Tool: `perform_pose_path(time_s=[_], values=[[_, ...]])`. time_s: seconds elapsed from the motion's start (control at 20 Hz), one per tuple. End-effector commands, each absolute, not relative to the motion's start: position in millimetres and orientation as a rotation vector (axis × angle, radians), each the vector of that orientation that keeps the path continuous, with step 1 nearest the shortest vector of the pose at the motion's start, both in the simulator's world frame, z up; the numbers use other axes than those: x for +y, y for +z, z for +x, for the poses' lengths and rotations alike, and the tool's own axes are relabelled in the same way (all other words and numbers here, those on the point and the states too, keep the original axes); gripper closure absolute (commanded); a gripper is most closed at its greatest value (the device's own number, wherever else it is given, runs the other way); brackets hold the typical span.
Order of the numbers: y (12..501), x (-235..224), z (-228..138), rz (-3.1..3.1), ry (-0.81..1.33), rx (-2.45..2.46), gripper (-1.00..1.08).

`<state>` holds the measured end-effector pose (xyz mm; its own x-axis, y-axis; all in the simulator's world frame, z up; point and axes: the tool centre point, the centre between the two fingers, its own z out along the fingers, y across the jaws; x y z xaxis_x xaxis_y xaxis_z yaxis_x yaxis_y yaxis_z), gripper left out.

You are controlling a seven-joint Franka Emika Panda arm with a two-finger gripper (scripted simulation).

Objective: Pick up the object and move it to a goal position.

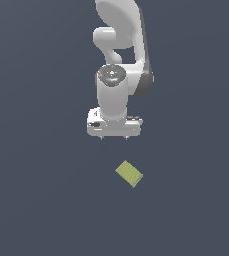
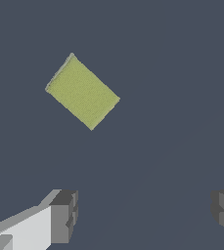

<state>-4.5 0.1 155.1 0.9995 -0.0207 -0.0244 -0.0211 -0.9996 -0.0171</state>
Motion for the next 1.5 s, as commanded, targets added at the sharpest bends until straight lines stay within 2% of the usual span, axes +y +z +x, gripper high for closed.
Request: perform_pose_path(time_s=[0.0,0.4,0.85,1.45], values=[[155.1,0.1,-4.5,-3.124,0.038,0.033,-0.92],[156.9,27.4,0.6,-3.133,0.023,-0.096,-0.92],[153.5,29.5,5.5,-3.132,0.023,-0.152,-0.92],[126.9,43.1,38.0,-3.097,0.019,-0.533,-0.92]])
